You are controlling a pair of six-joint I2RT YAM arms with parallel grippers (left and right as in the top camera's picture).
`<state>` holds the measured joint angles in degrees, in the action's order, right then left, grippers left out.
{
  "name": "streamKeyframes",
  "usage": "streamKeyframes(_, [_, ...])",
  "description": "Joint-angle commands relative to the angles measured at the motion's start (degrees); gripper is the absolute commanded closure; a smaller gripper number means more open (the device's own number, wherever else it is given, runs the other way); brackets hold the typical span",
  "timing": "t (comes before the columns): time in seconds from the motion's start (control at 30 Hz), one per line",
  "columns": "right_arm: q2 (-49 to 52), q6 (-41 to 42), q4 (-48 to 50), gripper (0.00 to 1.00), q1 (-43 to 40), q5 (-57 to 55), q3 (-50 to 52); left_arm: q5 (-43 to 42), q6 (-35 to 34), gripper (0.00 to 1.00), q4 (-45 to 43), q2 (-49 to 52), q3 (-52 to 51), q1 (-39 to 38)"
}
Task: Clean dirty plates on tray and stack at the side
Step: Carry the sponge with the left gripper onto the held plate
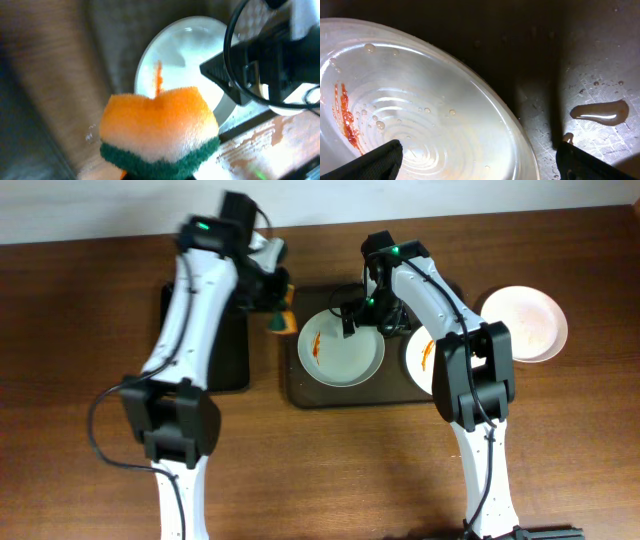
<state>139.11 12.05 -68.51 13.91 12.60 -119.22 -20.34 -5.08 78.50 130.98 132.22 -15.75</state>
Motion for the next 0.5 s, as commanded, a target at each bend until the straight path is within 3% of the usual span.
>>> streamKeyframes(0.0, [0.87,0.48,-0.17,0.02,0.20,0.52,0.09,-2.84,-2.80,1.00,-7.50,0.55,-7.82,-2.27])
streamKeyframes(0.1, [0.87,0.46,-1.38,0.02,-1.31,1.18,0.07,-7.80,-5.16,1.00,-13.16,0.61,-13.51,-2.49])
streamKeyframes(0.3, [0.87,0.42,-2.19,0.02,-2.43,3.30,0.07,-6.88,-9.94,1.00,-19.06,3.45,-14.88,-6.99])
streamKeyframes(0.43, [0.87,0.42,-2.19,0.02,-2.43,3.28,0.07,-6.86,-9.92,0.93,-19.52,4.37,-14.93,-7.54])
streamKeyframes(0.47, [0.87,0.42,-2.25,0.02,-2.43,3.28,0.07,-6.84,-9.90,0.73,-19.52,4.39,-14.93,-7.85])
